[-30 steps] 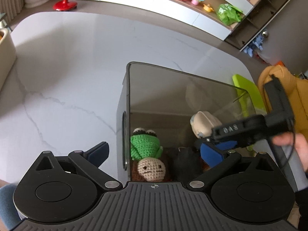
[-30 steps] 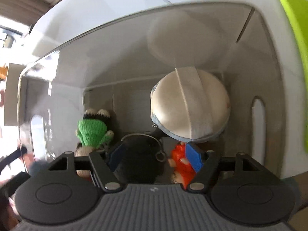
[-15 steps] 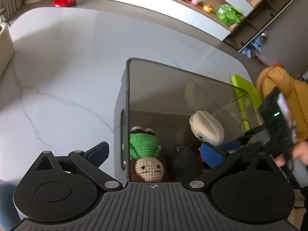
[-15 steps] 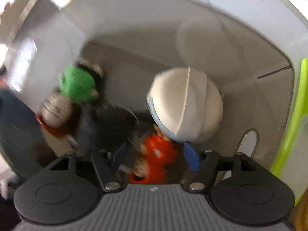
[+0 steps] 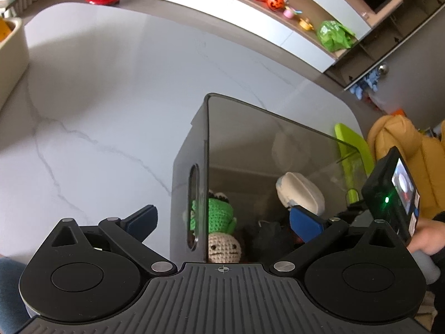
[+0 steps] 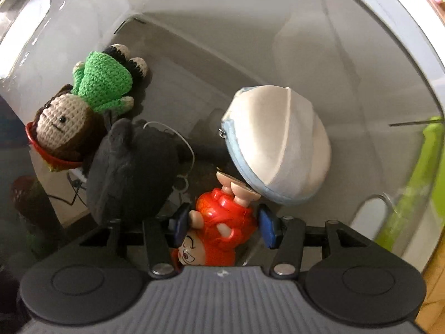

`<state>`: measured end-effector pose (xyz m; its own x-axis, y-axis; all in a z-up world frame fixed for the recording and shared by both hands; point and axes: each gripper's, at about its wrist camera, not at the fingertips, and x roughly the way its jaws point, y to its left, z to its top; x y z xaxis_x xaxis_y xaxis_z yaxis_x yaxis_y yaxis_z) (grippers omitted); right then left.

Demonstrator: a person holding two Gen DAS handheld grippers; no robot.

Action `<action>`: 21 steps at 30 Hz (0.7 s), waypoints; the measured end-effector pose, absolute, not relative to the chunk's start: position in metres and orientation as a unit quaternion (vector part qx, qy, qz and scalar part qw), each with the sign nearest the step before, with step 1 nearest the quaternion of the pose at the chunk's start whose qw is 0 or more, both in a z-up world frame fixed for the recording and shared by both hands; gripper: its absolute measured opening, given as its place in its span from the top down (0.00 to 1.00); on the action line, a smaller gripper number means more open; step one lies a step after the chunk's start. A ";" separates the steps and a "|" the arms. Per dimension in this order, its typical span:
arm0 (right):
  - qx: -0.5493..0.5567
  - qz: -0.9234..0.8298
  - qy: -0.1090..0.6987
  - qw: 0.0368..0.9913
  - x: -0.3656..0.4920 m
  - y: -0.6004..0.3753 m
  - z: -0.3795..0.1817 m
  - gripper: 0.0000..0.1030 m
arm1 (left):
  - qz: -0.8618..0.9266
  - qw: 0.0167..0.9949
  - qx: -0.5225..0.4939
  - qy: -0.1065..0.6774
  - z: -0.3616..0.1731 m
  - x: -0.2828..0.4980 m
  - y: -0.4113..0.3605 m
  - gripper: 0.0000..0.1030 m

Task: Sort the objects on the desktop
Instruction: 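Grasp the red figure then the white puff inside the box with the right tool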

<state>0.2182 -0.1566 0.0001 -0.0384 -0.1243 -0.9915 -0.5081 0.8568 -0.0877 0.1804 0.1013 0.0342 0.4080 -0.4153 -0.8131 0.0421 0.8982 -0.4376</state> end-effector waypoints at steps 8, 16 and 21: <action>-0.126 0.134 0.635 0.750 0.238 -0.182 0.070 0.28 | -0.141 0.820 -0.180 0.524 0.036 0.183 0.098 0.00; -0.199 0.116 0.649 0.725 0.240 -0.164 0.032 0.33 | -0.144 0.821 -0.161 0.529 0.034 0.181 0.093 0.00; -0.301 0.119 0.621 0.714 0.231 -0.146 0.002 0.33 | -0.143 0.821 -0.162 0.528 0.033 0.181 0.094 0.00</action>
